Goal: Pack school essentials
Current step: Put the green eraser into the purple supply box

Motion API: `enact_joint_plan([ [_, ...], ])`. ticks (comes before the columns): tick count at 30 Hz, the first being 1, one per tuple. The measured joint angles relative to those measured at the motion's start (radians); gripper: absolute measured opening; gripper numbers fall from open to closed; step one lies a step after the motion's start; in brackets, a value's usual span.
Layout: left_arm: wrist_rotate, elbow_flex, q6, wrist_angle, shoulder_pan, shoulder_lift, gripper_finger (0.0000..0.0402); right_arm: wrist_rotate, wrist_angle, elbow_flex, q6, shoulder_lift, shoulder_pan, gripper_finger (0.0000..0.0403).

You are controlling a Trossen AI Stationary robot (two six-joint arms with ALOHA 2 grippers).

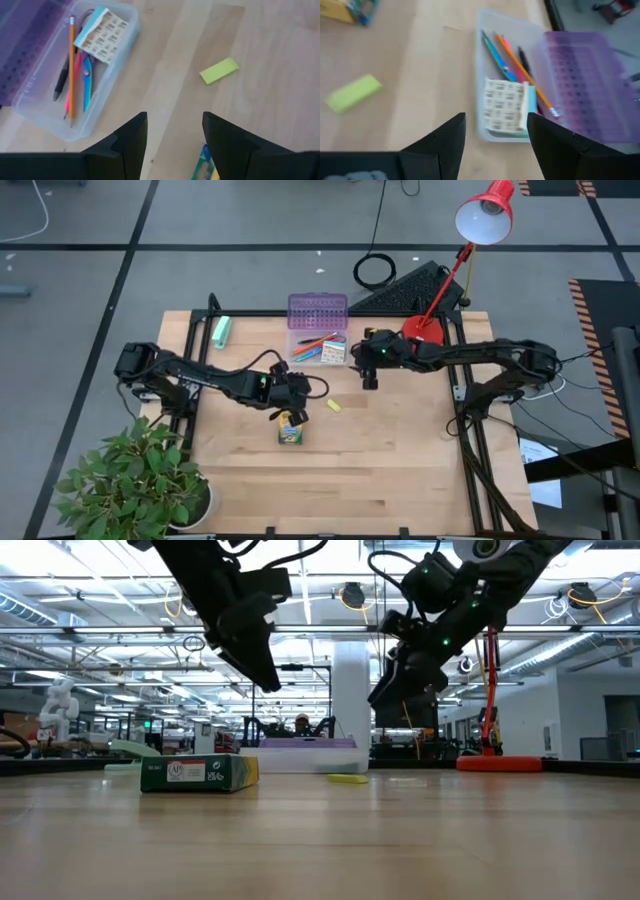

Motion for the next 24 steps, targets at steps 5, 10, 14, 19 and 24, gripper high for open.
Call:
enact_joint_plan([
  [5,0.003,0.0,-0.052,0.001,-0.033,0.0,0.0195,-0.046,-0.028,0.0,0.063,-0.007,0.009,0.0205],
  [10,-0.013,0.0,-0.153,0.001,-0.076,0.0,0.0195,-0.052,-0.022,-0.006,0.145,-0.007,0.041,0.0205],
  [14,-0.019,0.0,-0.269,-0.009,-0.108,0.0,0.0195,-0.073,0.026,-0.052,0.239,-0.007,0.093,0.0205],
  [19,-0.1,0.0,-0.548,-0.098,-0.14,0.0,0.0195,-0.066,0.255,-0.169,0.258,-0.006,0.175,0.0205],
  [24,-0.12,0.0,-0.762,-0.178,-0.151,0.008,0.0196,-0.011,0.48,-0.237,0.248,-0.006,0.218,0.0205],
])
